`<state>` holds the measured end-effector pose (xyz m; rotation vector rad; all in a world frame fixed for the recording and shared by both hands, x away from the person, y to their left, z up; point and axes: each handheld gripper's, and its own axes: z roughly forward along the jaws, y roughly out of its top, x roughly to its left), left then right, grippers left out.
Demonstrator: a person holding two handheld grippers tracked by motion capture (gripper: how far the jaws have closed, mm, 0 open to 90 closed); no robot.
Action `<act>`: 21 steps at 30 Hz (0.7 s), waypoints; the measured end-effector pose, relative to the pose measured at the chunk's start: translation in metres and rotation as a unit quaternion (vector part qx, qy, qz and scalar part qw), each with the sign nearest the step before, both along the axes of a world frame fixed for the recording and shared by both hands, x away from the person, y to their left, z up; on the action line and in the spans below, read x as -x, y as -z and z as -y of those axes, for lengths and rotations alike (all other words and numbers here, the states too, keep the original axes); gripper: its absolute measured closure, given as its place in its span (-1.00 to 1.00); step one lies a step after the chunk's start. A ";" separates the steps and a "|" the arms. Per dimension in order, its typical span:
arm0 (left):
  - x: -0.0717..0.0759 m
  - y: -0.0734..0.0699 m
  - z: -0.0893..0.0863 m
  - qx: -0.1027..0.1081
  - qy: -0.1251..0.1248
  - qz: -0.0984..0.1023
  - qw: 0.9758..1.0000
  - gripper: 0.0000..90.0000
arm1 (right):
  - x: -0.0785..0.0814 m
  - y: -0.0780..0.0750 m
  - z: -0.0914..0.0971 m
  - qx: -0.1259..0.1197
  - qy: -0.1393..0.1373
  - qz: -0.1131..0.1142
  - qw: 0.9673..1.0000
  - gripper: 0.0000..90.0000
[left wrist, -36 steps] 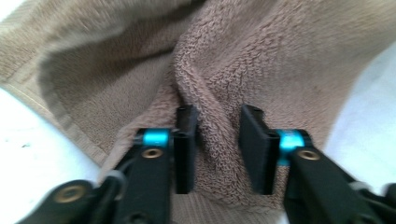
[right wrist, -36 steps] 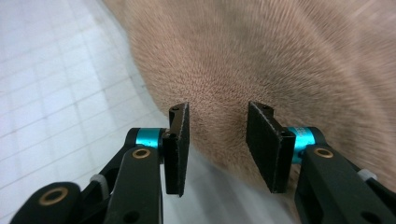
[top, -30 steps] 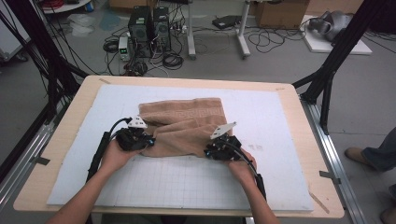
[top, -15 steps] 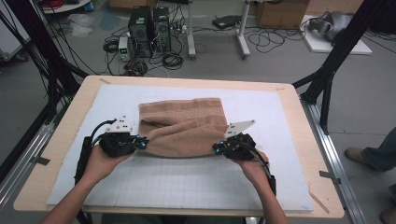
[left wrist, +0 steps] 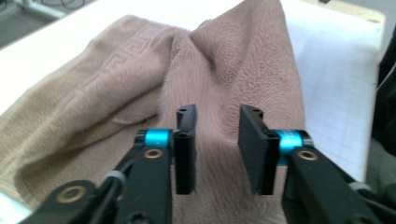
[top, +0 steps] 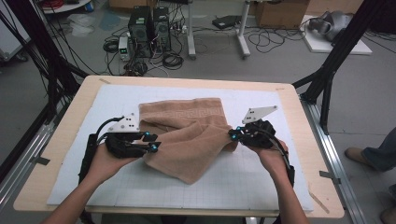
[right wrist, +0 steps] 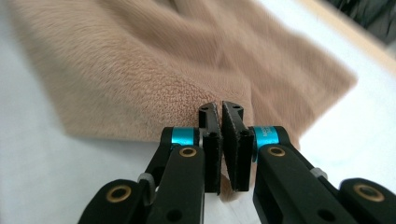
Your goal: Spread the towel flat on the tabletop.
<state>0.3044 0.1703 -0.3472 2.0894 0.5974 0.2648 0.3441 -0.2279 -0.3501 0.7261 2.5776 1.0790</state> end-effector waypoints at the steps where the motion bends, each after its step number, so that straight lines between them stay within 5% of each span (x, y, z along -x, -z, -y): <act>1: -0.003 0.005 -0.001 -0.006 -0.002 -0.003 1.000 0.38 | -0.007 0.009 0.000 0.016 0.007 -0.011 1.000 0.92; 5: -0.011 0.023 -0.003 -0.026 -0.012 -0.016 0.999 0.34 | -0.028 0.047 0.011 0.029 0.041 -0.064 0.997 0.92; 7: -0.016 0.033 -0.006 -0.038 -0.020 -0.018 0.999 0.37 | -0.032 0.055 0.015 0.017 0.045 -0.072 0.996 0.91; 13: -0.033 0.056 -0.004 -0.076 -0.036 -0.047 0.995 0.35 | -0.016 0.034 0.010 -0.006 0.037 -0.033 0.999 0.56; 17: -0.036 0.070 0.008 -0.112 -0.032 -0.055 0.992 0.74 | 0.006 0.021 -0.004 -0.015 0.006 -0.011 1.000 0.44; 21: -0.029 0.074 0.016 -0.114 -0.017 -0.053 0.992 0.86 | 0.022 0.033 -0.029 -0.015 -0.040 -0.023 0.999 0.41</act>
